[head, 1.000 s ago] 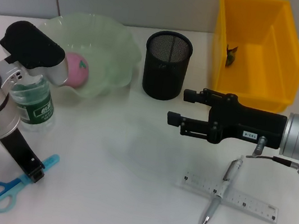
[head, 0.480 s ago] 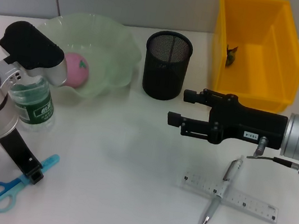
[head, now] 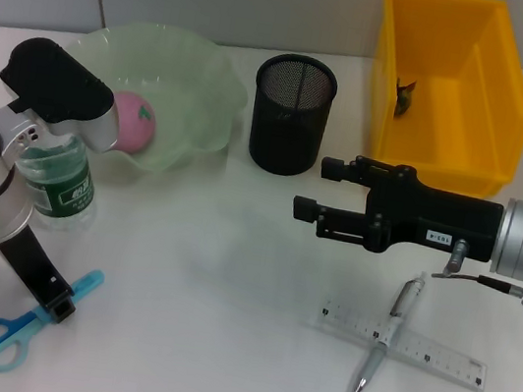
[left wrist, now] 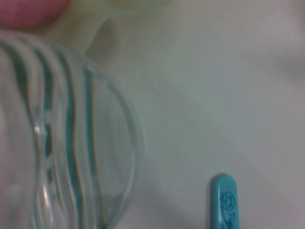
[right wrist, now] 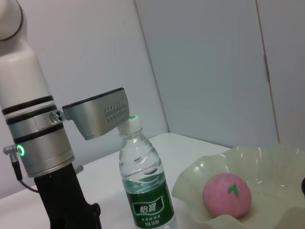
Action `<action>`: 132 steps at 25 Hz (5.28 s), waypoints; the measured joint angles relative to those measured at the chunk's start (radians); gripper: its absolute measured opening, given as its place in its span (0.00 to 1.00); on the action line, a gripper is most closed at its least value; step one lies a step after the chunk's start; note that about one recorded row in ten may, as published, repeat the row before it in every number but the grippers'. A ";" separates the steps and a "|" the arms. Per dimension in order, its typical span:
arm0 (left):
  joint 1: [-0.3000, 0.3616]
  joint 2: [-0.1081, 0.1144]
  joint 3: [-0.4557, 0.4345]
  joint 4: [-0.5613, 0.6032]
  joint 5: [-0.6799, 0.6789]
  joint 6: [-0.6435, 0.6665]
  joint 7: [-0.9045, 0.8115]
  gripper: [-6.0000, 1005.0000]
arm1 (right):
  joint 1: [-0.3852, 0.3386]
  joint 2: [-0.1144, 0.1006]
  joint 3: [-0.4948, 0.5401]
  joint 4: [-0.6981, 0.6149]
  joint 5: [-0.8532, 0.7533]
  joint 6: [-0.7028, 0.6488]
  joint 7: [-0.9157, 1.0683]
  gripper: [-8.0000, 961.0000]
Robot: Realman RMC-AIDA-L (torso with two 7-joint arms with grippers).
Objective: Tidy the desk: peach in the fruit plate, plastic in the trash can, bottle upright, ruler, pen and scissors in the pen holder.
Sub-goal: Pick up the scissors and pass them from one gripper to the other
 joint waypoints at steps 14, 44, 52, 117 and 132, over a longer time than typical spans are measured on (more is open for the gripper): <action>0.000 -0.002 0.000 -0.002 0.007 0.001 -0.005 0.32 | 0.000 0.000 0.003 0.001 0.000 0.000 0.000 0.79; 0.033 0.007 -0.465 0.061 -0.500 0.209 0.234 0.23 | -0.010 -0.006 0.062 -0.002 0.009 -0.045 0.059 0.79; 0.052 0.010 -0.607 -0.193 -0.734 0.246 0.391 0.23 | -0.027 -0.008 0.093 0.005 0.009 -0.055 0.065 0.79; 0.117 -0.008 -1.102 -1.443 -1.218 0.025 1.445 0.24 | 0.020 0.048 0.120 0.604 0.287 -0.291 -0.924 0.79; 0.146 -0.008 -1.308 -1.512 -1.071 -0.047 1.469 0.24 | 0.092 0.047 0.218 0.762 0.277 -0.297 -1.154 0.79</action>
